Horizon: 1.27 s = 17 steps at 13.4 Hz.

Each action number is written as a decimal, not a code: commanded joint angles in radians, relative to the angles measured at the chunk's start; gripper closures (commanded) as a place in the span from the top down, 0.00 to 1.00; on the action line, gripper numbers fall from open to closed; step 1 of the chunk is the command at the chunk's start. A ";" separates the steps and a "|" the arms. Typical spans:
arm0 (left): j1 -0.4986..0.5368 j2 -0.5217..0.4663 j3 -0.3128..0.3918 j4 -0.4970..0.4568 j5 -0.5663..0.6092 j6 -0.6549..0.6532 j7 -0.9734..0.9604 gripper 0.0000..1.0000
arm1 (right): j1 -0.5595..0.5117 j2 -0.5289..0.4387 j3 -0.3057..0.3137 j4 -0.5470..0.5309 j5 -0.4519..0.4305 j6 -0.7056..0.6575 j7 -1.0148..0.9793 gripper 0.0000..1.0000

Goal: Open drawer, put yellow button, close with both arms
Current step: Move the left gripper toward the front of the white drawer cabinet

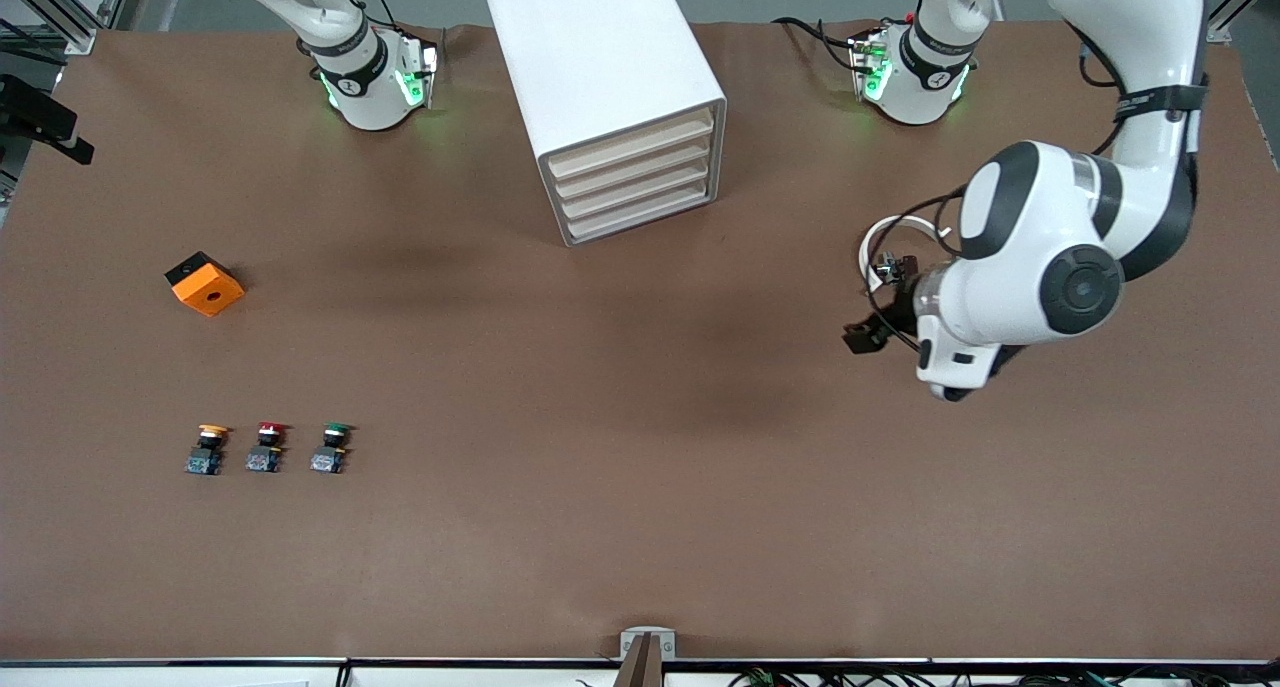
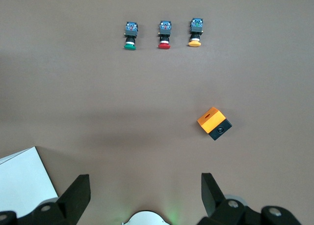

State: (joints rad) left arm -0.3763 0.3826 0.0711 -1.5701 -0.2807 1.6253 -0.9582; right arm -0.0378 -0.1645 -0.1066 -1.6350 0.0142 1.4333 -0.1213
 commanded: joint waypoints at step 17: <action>-0.055 0.410 -0.048 0.189 -0.621 -0.455 -1.121 1.00 | 0.003 -0.021 -0.001 -0.005 0.001 -0.002 0.012 1.00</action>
State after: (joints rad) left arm -0.4270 0.7563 0.0398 -1.4114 -0.8482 1.2254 -1.9805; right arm -0.0378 -0.1695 -0.1067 -1.6336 0.0142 1.4355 -0.1212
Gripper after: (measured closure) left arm 0.000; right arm 0.000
